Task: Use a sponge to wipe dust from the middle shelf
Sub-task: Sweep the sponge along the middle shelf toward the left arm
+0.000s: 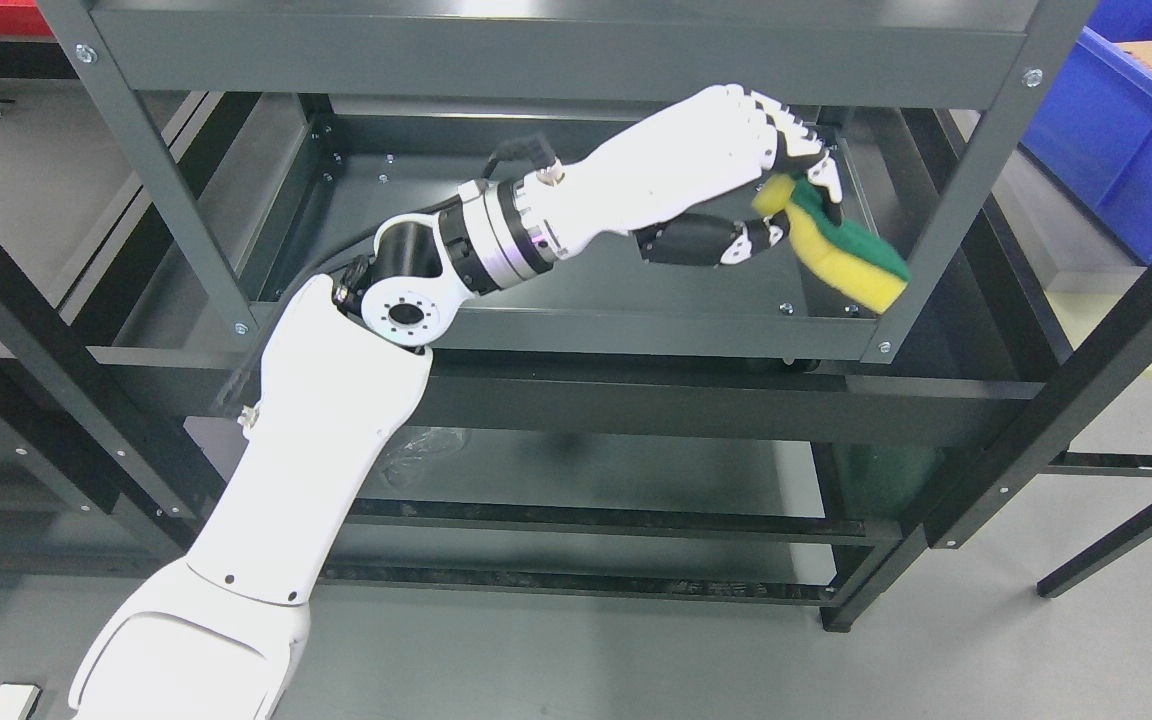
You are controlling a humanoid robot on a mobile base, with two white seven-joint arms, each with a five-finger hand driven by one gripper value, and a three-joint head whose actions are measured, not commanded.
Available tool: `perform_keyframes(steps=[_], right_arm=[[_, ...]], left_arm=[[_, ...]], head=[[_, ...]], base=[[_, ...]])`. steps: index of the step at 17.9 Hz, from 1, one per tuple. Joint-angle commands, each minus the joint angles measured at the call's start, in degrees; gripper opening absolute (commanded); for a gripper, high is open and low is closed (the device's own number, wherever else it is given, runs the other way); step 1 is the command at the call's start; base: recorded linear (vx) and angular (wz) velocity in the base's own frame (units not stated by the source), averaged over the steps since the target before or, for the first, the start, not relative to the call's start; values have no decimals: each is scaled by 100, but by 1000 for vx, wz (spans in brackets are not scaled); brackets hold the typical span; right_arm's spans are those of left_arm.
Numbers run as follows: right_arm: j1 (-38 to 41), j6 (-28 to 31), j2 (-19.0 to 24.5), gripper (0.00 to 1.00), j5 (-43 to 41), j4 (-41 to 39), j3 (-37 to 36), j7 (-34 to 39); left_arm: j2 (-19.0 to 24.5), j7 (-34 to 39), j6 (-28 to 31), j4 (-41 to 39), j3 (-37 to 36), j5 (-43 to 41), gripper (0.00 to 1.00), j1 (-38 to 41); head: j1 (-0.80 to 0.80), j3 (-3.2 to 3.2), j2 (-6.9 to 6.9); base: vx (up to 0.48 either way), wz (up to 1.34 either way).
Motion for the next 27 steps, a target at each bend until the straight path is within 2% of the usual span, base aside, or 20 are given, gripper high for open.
perform_keyframes(steps=[1,3,5,7,10,13,16,21,24,27], right_arm=[[2,4,-100,100,0,-100,-1,-2],[2,4,-100,100,0,-100,-1,-2],[2,4,-100,100,0,-100,-1,-2],[2,4,-100,100,0,-100,0,-2],[2,4,-100,100,0,-100,-1,-2],[2,4,-100,100,0,-100,-1,-2],[2,4,-100,100,0,-100,0,-2],[2,4,-100,100,0,-100,-1,-2],[2,4,-100,100,0,-100,0,-2],[2,4,-100,100,0,-100,-1,-2]], left_arm=[[67,-60,4,-194,257,239,1,-420],[67,-165,4,-396,319,230,1,-473],[67,-568,4,-790,380,247,1,-465],[387,-623,4,-1011,582,265,1,-473],[1143,-640,4,-1144,907,475,0,-474],[2519,-640,4,-1433,1040,1202,0,-351],[3812,-640,4,-1959,1083,2204,0,341],[5536,-640,4,-1935,1943,3278,1,1273],[5960,-649,4,-1830,2873,3420,1,2020],[6102,-719,4,-1532,3701,3411,1,2724]], head=[[0,0,0],[0,0,-1],[0,0,-1],[0,0,-1],[0,0,-1],[0,0,-1],[0,0,-1],[0,0,-1],[0,0,-1],[0,0,-1]], base=[[3,23],[2,22],[1,10],[-3,-9],[-2,-21],[2,-18],[-10,-69],[-8,-54],[0,7],[2,9]])
